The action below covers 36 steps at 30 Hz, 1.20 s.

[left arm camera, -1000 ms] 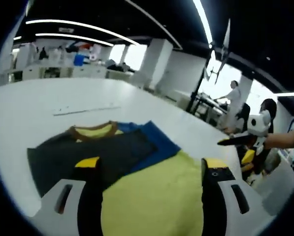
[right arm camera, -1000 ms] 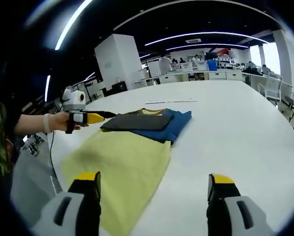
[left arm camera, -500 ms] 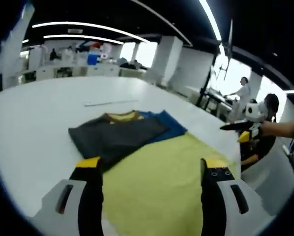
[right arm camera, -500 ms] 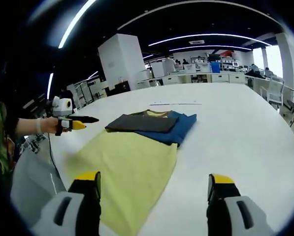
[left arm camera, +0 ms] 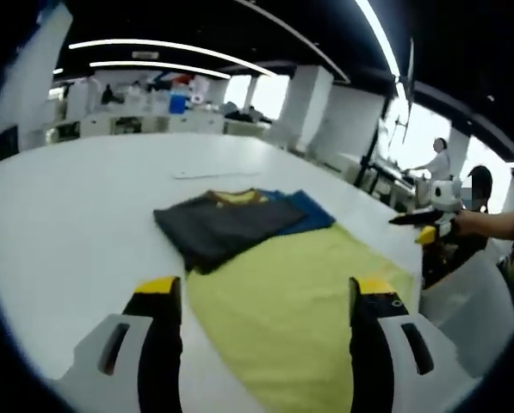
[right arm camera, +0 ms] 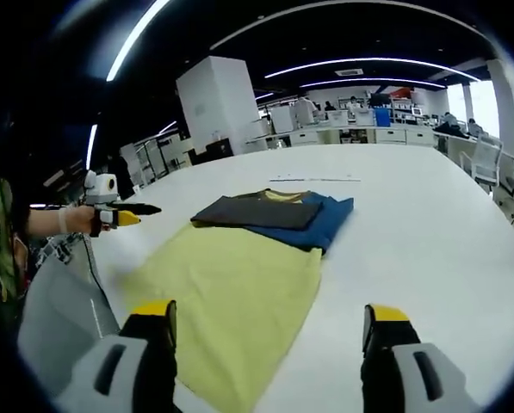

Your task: Fold the garment on the visible template until the final outline fits inside the template.

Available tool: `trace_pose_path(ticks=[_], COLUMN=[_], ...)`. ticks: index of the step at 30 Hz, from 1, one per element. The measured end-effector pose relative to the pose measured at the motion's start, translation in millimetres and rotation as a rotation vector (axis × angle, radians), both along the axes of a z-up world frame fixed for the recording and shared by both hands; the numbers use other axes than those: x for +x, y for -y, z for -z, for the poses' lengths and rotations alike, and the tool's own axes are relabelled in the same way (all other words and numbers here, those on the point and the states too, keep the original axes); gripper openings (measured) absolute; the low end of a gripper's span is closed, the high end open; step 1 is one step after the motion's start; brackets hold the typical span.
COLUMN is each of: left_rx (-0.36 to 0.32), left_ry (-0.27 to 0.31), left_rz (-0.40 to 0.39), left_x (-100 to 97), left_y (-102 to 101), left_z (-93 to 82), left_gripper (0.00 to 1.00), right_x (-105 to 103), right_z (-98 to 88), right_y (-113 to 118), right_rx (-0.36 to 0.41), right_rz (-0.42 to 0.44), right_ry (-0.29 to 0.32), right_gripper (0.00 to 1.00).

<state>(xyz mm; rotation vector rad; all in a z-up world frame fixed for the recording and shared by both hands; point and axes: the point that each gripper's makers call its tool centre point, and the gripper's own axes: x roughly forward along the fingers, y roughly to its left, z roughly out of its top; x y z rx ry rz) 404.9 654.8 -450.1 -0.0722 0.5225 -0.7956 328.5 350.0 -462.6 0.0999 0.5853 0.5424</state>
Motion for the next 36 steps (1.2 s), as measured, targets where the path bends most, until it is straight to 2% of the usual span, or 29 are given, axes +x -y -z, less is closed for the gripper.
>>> trace_pose_path(ticks=[5,8,10,18,19,21,30,32,36], left_rx=[0.042,0.056,0.052,0.071,0.075,0.086,0.097,0.095,0.066], left_ry=[-0.071,-0.098,-0.142,-0.211,-0.235,-0.254,-0.328,-0.333,-0.368], left_rz=[0.033,0.04,0.049,0.063,0.068,0.073,0.081,0.08,0.072], left_x=[-25.9,-40.5,-55.2,-82.7,-88.6,-94.9,-114.0,-114.6,-117.3], left_y=[-8.8,-13.4,-17.6,-29.3,-30.2,-31.4,-32.9,-33.0,-31.6], left_z=[19.9,26.9,32.0,43.8,48.2,53.6,65.8,66.2,63.5], left_gripper=[0.72,0.72,0.7,0.62,0.62,0.6,0.47,0.43,0.43], right_x=[-17.2,-33.3,-40.7,-61.3,-67.5,-68.8,-81.7,-82.1,-83.5], right_z=[10.6,22.3,29.0,38.7,43.5,46.0,57.1,58.1,61.1], right_y=[-0.5,0.6,2.4,-0.8,-1.9,-1.5,0.2,-0.1,-1.7], right_rx=[-0.007,-0.013,-0.018,-0.032,-0.01,-0.03,-0.065,-0.062,-0.059], right_rz=[-0.025,-0.051,-0.06,-0.114,-0.105,-0.118,-0.142,-0.143,-0.143], right_ry=[-0.04,-0.085,-0.108,-0.157,-0.211,-0.193,-0.234,-0.236,-0.249], right_gripper=[0.88,0.81,0.77,0.58,0.57,0.54,0.39,0.37,0.3])
